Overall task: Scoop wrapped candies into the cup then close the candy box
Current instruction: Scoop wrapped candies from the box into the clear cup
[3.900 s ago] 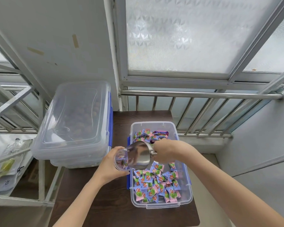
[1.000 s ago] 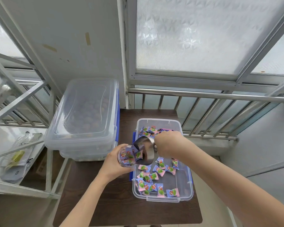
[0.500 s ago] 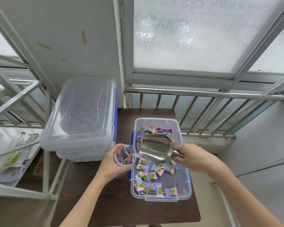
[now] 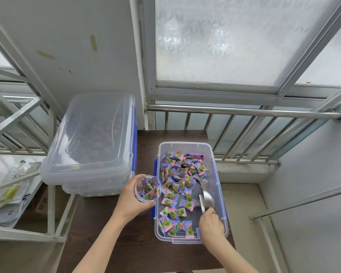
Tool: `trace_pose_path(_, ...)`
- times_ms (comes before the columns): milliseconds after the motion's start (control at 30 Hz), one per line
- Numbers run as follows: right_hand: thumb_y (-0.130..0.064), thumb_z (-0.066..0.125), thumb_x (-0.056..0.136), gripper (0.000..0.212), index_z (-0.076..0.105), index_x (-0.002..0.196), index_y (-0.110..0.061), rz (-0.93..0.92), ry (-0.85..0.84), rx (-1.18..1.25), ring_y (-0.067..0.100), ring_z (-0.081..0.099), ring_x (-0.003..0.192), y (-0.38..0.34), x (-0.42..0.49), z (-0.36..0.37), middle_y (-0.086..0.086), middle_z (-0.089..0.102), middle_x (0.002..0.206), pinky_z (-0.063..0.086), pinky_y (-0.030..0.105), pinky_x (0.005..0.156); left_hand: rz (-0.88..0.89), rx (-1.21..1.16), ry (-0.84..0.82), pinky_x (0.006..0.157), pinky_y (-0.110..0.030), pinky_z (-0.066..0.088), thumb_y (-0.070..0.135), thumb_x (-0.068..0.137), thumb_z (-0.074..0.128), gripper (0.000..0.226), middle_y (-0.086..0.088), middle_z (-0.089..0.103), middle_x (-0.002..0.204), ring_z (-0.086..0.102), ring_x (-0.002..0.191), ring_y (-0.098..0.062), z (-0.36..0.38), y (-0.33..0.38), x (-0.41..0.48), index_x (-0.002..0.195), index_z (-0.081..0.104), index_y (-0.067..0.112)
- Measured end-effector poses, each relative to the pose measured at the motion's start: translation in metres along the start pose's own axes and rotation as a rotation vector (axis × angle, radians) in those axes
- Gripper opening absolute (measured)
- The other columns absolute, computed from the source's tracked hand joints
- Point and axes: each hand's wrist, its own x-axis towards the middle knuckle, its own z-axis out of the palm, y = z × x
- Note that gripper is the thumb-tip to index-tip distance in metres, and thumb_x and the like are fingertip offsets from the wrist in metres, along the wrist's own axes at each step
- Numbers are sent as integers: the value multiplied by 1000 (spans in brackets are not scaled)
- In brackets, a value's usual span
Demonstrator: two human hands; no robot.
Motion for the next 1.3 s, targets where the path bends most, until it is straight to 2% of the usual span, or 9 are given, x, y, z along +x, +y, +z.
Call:
trace_pose_path(333, -6, 40, 97, 34, 34, 130, 1, -84, -53, 194, 24, 66, 106, -53, 18, 15, 13, 64, 120, 54, 28, 80, -12, -22, 3, 77, -6, 51, 30, 54, 93, 76, 16, 63, 113, 58, 107, 6, 0, 1, 0, 118, 54, 30)
trace_pose_path(500, 1, 37, 94, 56, 13, 143, 11, -166, -208, 289, 30, 62, 112, -78, 27, 33, 19, 62, 124, 51, 34, 84, -8, -36, -4, 79, -6, 50, 25, 54, 93, 74, 15, 64, 113, 59, 106, 4, 0, 2, 1, 118, 55, 28)
trace_pose_path(633, -33, 40, 93, 45, 43, 130, -7, -109, -386, 768, 29, 58, 111, -75, 46, 54, 13, 59, 124, 48, 36, 93, -23, -34, -14, 79, -3, 49, 24, 55, 92, 76, 17, 61, 115, 56, 108, 10, 1, 2, 2, 120, 53, 29)
trace_pose_path(700, -38, 41, 88, 33, 52, 106, -12, -38, -497, 1005, 15, 62, 78, -69, 60, 65, 4, 64, 91, 52, 31, 70, -25, -35, -18, 79, -5, 50, 27, 54, 93, 76, 18, 61, 115, 56, 108, 9, 1, 3, 2, 119, 52, 32)
trace_pose_path(733, -32, 43, 89, 22, 49, 92, -11, -26, -510, 1072, 10, 50, 56, -67, 57, 58, -1, 54, 70, 41, 25, 51, -24, -37, -19, 79, -6, 50, 28, 54, 93, 75, 19, 61, 114, 57, 108, 9, 0, 3, 2, 117, 52, 35)
trace_pose_path(800, -22, 45, 90, 15, 40, 78, -13, 2, -506, 1120, 8, 29, 41, -62, 47, 38, -3, 36, 55, 23, 21, 41, -22, -42, -24, 79, -4, 50, 25, 55, 93, 73, 19, 61, 113, 57, 107, 10, -1, 4, 0, 112, 51, 41)
trace_pose_path(1033, -15, 39, 93, 18, 39, 75, -17, -31, -460, 1012, 8, 30, 46, -25, 32, 5, -3, 37, 62, 25, 16, 37, -19, -37, -36, 78, -4, 50, 23, 56, 92, 71, 17, 62, 113, 57, 107, 9, 3, 3, -1, 109, 50, 43)
trace_pose_path(1167, -20, 38, 97, 22, 41, 77, -12, -78, -409, 952, 5, 27, 33, 0, 28, -6, -1, 37, 57, 24, 19, 35, -31, -20, -47, 75, -1, 48, 23, 57, 92, 72, 21, 58, 112, 54, 105, 16, 3, 3, 1, 107, 47, 47)
trace_pose_path(1300, -11, 41, 96, 25, 39, 71, -12, -159, -320, 914, 4, 31, 38, 14, 20, -18, -2, 38, 55, 25, 15, 38, -31, -9, -54, 73, 2, 46, 20, 58, 91, 73, 25, 54, 110, 51, 102, 23, 4, 4, 3, 105, 44, 49)
